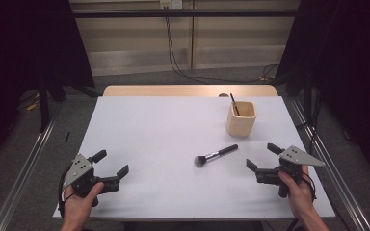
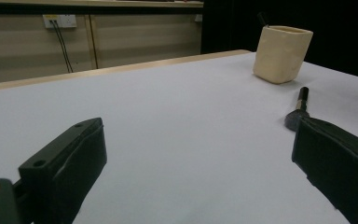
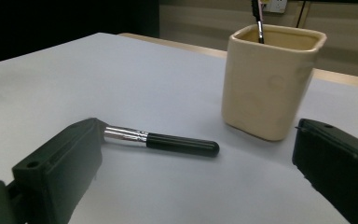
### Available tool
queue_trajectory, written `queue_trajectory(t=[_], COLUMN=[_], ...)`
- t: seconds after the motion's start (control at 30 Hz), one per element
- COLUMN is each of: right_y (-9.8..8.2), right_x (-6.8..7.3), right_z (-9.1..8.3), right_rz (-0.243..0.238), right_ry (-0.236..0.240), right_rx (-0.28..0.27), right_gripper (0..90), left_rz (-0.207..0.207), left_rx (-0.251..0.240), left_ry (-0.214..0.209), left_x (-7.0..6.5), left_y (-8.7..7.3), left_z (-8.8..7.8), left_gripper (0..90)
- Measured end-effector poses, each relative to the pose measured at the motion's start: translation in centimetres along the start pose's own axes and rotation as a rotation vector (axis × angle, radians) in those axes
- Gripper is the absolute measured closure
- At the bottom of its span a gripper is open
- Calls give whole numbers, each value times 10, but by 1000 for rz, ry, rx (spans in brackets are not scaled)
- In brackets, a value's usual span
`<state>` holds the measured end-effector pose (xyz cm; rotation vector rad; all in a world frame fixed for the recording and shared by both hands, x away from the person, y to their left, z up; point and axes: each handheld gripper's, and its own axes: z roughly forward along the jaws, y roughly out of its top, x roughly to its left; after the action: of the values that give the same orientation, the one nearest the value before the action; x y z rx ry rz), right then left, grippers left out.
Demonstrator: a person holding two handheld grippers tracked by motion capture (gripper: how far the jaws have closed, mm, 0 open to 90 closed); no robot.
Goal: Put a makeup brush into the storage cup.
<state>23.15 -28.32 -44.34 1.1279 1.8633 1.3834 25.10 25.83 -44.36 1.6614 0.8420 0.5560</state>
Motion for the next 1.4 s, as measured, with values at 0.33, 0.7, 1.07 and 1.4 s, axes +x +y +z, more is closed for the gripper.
queue_trajectory(t=[0.33, 0.7, 1.07, 1.4], right_y=[16, 29, 43, 50], right_x=[3, 4, 7, 9], right_z=[20, 44, 67, 81], right_rz=[-21, -31, -47, -47], right_ry=[36, 65, 90, 122], right_rx=[-12, -21, -7, 64], right_gripper=[17, 15, 15, 28], left_rz=[5, 3, 5, 0], left_rx=[-2, -2, 2, 0], left_ry=[-8, -6, -10, -7], left_x=[1, 2, 1, 1], left_y=[1, 1, 0, 0], left_z=[0, 0, 1, 0], left_gripper=[30, 30, 30, 30])
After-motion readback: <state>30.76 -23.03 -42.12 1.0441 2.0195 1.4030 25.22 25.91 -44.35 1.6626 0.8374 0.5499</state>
